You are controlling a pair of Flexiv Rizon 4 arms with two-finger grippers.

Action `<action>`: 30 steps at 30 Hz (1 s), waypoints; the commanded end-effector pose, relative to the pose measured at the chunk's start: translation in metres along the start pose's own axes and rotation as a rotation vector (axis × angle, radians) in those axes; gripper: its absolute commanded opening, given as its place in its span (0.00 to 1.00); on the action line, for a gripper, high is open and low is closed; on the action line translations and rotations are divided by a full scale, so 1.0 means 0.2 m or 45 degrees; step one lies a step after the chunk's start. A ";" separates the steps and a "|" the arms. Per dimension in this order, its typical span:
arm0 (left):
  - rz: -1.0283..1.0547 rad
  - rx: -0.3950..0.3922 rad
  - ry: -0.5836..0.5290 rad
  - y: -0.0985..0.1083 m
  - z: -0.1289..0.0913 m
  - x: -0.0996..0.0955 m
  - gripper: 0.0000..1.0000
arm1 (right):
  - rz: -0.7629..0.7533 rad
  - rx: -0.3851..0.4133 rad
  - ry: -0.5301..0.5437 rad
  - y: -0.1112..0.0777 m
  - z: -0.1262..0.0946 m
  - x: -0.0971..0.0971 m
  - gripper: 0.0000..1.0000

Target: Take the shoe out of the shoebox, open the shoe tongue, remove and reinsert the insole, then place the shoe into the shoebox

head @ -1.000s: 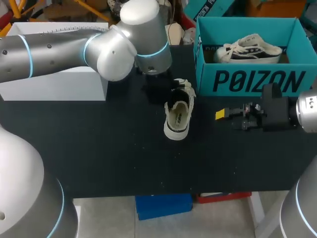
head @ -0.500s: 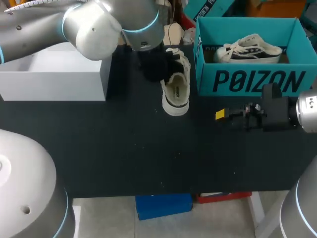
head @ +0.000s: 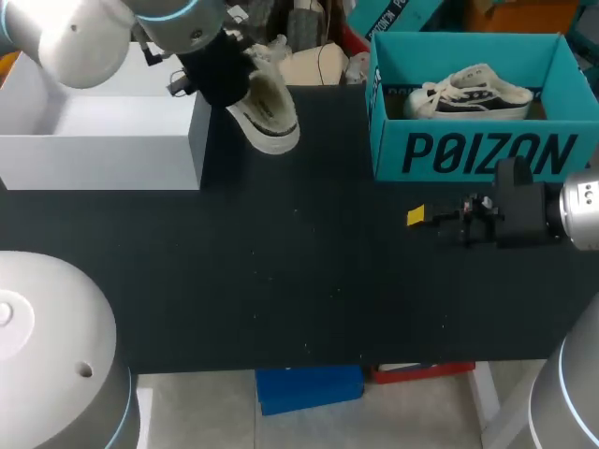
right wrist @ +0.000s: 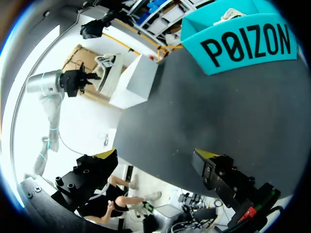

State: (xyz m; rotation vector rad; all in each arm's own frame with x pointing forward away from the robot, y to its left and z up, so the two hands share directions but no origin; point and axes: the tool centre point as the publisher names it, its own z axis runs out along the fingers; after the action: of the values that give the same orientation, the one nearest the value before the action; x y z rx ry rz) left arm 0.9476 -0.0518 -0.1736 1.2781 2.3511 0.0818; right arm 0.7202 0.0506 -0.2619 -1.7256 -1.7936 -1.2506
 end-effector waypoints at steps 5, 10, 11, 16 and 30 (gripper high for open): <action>-0.149 -0.066 -0.122 0.03 -0.27 0.25 0.00 | 0.001 0.001 -0.003 0.00 0.00 0.00 1.00; -0.149 -0.066 -0.122 0.03 -0.27 0.25 0.00 | 0.001 0.001 -0.003 0.00 0.00 0.00 1.00; -0.149 -0.066 -0.122 0.03 -0.27 0.25 0.00 | 0.001 0.001 -0.003 0.00 0.00 0.00 1.00; -0.149 -0.066 -0.122 0.03 -0.27 0.25 0.00 | 0.001 0.001 -0.003 0.00 0.00 0.00 1.00; -0.610 -0.164 0.072 0.33 -0.12 0.26 0.00 | 0.001 0.001 -0.003 0.00 0.00 0.00 1.00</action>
State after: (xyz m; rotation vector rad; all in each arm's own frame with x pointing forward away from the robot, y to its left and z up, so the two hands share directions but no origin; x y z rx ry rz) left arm 0.9482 0.0371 -0.1553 0.6932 2.5327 0.0498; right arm 0.7202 0.0507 -0.2619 -1.7254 -1.7937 -1.2505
